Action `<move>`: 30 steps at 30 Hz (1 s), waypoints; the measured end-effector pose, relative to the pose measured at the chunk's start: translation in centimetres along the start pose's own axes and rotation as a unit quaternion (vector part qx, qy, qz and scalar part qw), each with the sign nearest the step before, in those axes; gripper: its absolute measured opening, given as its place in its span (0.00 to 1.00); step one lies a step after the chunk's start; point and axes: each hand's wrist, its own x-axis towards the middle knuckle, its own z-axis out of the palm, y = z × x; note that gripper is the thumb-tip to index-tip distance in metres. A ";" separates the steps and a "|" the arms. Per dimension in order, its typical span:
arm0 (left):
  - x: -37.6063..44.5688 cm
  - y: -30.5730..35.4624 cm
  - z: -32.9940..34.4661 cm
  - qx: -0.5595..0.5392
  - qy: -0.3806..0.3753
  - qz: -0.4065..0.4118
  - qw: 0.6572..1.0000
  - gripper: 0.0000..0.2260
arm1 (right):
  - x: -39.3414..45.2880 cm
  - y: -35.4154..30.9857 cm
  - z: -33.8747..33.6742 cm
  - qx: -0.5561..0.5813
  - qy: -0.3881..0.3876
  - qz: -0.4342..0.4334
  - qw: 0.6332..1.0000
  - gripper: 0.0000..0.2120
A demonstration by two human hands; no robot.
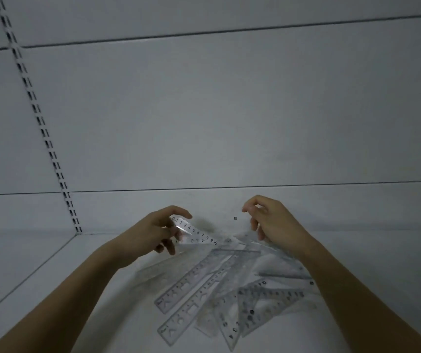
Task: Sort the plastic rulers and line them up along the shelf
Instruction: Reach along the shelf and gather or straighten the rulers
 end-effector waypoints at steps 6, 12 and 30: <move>-4.8 -2.1 -4.8 0.082 0.090 -0.001 0.993 0.18 | -0.6 -4.9 5.6 -0.003 -0.021 -0.024 0.999 0.11; -12.0 -7.3 -12.0 0.142 0.179 0.002 0.973 0.21 | -2.5 -10.4 14.8 -0.049 -0.136 -0.017 0.989 0.24; -41.3 -20.5 -37.2 0.260 0.330 -0.155 0.894 0.23 | -8.1 -33.1 49.4 -0.073 -0.237 -0.173 0.953 0.20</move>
